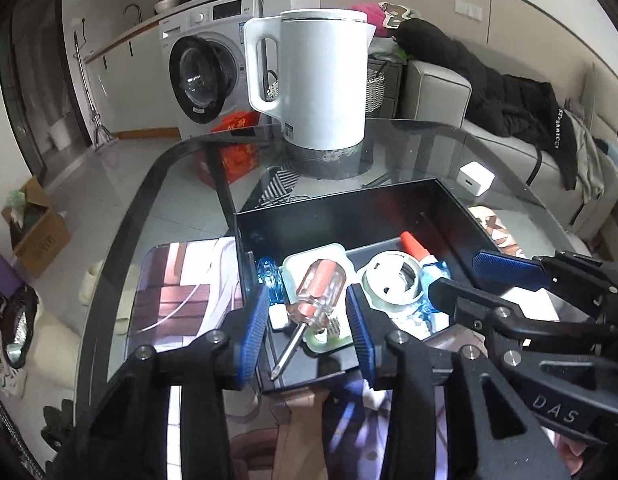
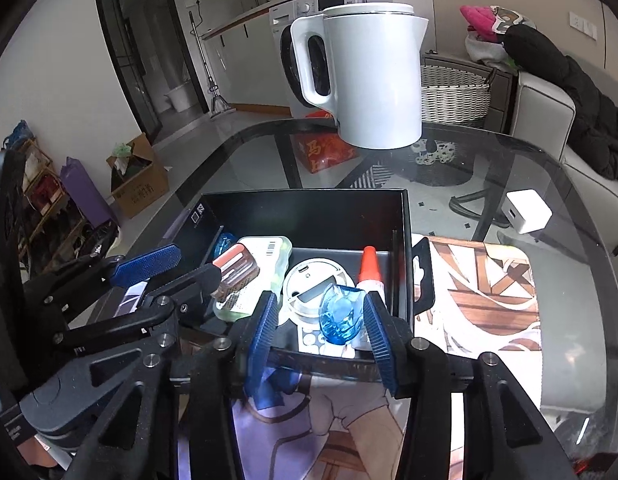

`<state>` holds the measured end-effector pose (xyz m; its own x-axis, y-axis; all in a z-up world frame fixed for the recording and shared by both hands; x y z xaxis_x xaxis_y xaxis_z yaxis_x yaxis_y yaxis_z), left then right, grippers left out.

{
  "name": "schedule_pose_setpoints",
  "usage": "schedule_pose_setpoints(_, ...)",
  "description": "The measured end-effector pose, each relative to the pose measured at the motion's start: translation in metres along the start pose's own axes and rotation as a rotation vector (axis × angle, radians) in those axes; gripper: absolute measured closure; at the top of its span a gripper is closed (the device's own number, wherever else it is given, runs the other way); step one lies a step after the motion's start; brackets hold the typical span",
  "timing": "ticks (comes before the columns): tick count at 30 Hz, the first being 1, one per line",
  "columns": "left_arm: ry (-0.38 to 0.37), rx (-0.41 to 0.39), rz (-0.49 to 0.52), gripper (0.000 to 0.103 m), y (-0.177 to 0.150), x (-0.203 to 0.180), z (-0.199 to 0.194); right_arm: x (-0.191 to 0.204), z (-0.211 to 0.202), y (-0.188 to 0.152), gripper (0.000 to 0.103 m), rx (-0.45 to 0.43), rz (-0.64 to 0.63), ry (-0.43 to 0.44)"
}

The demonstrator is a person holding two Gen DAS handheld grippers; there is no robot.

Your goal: Organize rigid objects

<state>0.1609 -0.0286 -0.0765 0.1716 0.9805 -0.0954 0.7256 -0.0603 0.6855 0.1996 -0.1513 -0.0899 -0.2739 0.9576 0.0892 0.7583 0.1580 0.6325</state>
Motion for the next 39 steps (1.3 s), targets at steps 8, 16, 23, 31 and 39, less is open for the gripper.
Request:
schedule_pose_setpoints(8,0.033,-0.077,-0.023,0.051,-0.003,0.003,-0.022,-0.003,-0.034,0.0,0.012,-0.12,0.035,-0.044)
schedule_pose_setpoints(16,0.068,-0.291,0.002,0.025,-0.007,0.002,-0.079,0.011,-0.092,-0.007,0.009,-0.337,0.014,-0.027)
schedule_pose_setpoints(23,0.139,-0.531,0.043,0.003,-0.029,-0.004,-0.14,0.02,-0.141,-0.022,0.002,-0.495,0.015,-0.007)
schedule_pose_setpoints(31,0.196,-0.607,0.107,0.0,-0.07,-0.009,-0.167,0.027,-0.171,-0.061,0.001,-0.519,0.01,-0.004)
schedule_pose_setpoints(39,0.152,-0.537,0.063,0.0,-0.076,0.003,-0.165,0.018,-0.182,-0.085,0.001,-0.527,0.11,-0.023)
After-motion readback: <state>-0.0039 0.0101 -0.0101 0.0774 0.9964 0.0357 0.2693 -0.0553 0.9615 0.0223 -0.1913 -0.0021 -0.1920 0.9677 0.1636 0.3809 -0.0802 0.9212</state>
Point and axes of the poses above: each gripper's, at about its wrist camera, not at the fingertips, and z roughly the way its jaws point, x to its left, y to its top, the point moved 1 cm from there along z, roughly the way its jaws point, and after that the axes turned 6 degrees about -y, right-handed, at the moved point
